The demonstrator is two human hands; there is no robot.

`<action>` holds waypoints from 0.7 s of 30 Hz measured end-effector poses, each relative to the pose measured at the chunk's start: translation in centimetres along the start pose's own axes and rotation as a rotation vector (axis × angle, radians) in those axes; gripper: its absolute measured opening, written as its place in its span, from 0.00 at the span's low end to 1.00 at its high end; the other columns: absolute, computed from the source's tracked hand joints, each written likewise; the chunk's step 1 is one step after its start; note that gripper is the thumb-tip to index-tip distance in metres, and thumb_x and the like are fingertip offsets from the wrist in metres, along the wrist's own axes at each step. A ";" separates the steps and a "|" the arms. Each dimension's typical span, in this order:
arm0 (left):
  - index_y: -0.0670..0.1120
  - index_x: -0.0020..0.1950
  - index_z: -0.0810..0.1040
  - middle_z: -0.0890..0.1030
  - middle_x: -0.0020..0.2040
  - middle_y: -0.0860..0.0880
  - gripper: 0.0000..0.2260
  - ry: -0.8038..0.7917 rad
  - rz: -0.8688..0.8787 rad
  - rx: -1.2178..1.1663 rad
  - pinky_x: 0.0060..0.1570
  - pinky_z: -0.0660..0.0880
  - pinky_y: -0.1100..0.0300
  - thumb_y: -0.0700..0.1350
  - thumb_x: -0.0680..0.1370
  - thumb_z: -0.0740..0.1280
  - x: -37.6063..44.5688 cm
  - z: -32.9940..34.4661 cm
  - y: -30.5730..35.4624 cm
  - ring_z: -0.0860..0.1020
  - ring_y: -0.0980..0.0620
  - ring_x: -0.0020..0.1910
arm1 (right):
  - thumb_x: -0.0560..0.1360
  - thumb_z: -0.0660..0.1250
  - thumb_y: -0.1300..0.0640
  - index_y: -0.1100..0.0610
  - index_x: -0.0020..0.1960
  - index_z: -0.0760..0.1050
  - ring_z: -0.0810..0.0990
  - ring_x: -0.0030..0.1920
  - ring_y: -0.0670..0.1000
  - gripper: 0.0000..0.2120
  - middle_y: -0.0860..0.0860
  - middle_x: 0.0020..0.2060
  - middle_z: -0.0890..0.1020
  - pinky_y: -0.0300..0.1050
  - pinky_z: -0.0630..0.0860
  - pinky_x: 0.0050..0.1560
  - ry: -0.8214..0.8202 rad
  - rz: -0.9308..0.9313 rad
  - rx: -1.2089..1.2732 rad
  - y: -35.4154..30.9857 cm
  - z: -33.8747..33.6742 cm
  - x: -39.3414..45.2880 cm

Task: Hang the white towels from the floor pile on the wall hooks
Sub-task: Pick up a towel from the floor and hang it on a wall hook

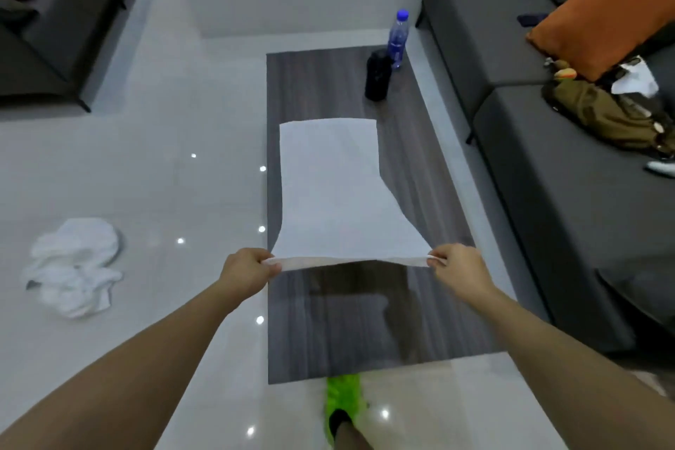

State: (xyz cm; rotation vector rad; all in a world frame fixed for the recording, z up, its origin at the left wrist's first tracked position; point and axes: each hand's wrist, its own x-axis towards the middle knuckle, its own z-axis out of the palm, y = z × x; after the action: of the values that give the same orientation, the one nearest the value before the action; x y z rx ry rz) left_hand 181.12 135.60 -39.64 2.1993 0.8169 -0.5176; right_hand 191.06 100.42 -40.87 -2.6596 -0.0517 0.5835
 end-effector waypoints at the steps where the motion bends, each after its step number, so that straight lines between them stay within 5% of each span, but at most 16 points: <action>1: 0.47 0.57 0.82 0.81 0.47 0.47 0.10 -0.041 -0.016 0.028 0.42 0.71 0.60 0.49 0.79 0.68 -1.0 1.6 -1.7 0.76 0.52 0.43 | 0.78 0.67 0.57 0.56 0.52 0.84 0.79 0.41 0.52 0.08 0.54 0.43 0.85 0.40 0.70 0.42 -0.036 0.019 -0.014 1.3 1.4 -2.0; 11: 0.46 0.50 0.83 0.81 0.47 0.44 0.08 -0.115 -0.034 0.038 0.41 0.72 0.57 0.49 0.79 0.67 -11.8 9.1 -11.3 0.77 0.47 0.47 | 0.78 0.67 0.57 0.59 0.48 0.84 0.81 0.48 0.58 0.08 0.57 0.43 0.85 0.45 0.74 0.45 -0.106 0.085 -0.078 7.7 6.8 -15.8; 21: 0.44 0.46 0.83 0.82 0.43 0.45 0.11 0.044 0.000 -0.012 0.42 0.73 0.56 0.50 0.79 0.66 -5.3 5.3 -4.3 0.77 0.48 0.44 | 0.78 0.67 0.54 0.50 0.41 0.81 0.80 0.39 0.51 0.07 0.50 0.37 0.83 0.46 0.78 0.42 -0.075 0.036 -0.032 5.2 2.9 -5.3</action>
State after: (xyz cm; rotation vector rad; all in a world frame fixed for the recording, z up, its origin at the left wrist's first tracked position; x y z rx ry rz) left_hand 173.72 131.87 -42.18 2.2062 0.8411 -0.4651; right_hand 184.77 96.17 -43.33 -2.6736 -0.0348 0.7002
